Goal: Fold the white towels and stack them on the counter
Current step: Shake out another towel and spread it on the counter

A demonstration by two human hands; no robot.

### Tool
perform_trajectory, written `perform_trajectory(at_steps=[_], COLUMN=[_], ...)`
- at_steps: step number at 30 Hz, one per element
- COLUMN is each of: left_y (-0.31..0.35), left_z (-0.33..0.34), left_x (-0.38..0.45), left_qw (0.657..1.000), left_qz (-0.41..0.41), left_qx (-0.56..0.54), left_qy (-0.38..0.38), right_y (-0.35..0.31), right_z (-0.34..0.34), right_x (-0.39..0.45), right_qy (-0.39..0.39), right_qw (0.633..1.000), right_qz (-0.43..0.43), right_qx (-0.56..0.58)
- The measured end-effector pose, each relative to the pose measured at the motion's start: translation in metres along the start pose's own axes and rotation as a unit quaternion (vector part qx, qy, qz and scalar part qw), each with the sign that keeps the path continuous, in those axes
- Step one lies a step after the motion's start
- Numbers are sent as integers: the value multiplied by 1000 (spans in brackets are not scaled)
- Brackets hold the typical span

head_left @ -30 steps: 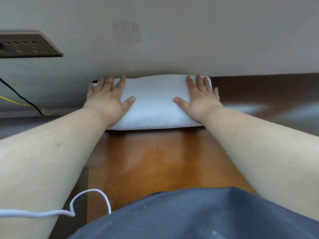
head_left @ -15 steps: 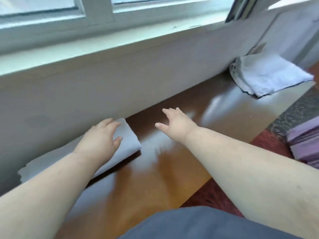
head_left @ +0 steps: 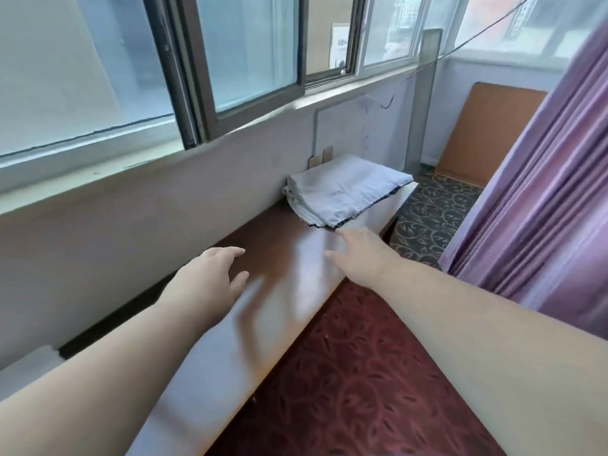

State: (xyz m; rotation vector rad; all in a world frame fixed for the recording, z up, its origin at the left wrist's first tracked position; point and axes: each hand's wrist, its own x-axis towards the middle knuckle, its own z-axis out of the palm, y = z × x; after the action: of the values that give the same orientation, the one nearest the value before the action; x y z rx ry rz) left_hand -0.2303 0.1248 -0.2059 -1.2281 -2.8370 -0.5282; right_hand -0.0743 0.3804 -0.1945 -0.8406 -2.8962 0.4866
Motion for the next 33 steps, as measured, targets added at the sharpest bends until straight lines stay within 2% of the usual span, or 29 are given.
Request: perform_trajectory(at_steps=[5,10,15,23,28,33], left_y=[105,162,183,212,238,250], left_z=[17,24,33,50,58,87], left_x=[44,79,132,261,328,375], left_qw=[1000,999,998,996,992,994], left_qz=[13,41,57,91,116,88], left_qx=[-22,2,11,17,38,63], left_qy=[6,8,21,17,6,-15], right_y=[90,137,162,200,239,284], right_z=[-62,-91,-100,-125,-132,-114], right_x=[-7,7,40,128,182,243], right_qy=[26,52,74,101,101,73], right_qw=[999,998,996,994,992,995], right_qz=[24,29,17,39,69,65], right_qx=[-27,-30,-43,-22,15,29])
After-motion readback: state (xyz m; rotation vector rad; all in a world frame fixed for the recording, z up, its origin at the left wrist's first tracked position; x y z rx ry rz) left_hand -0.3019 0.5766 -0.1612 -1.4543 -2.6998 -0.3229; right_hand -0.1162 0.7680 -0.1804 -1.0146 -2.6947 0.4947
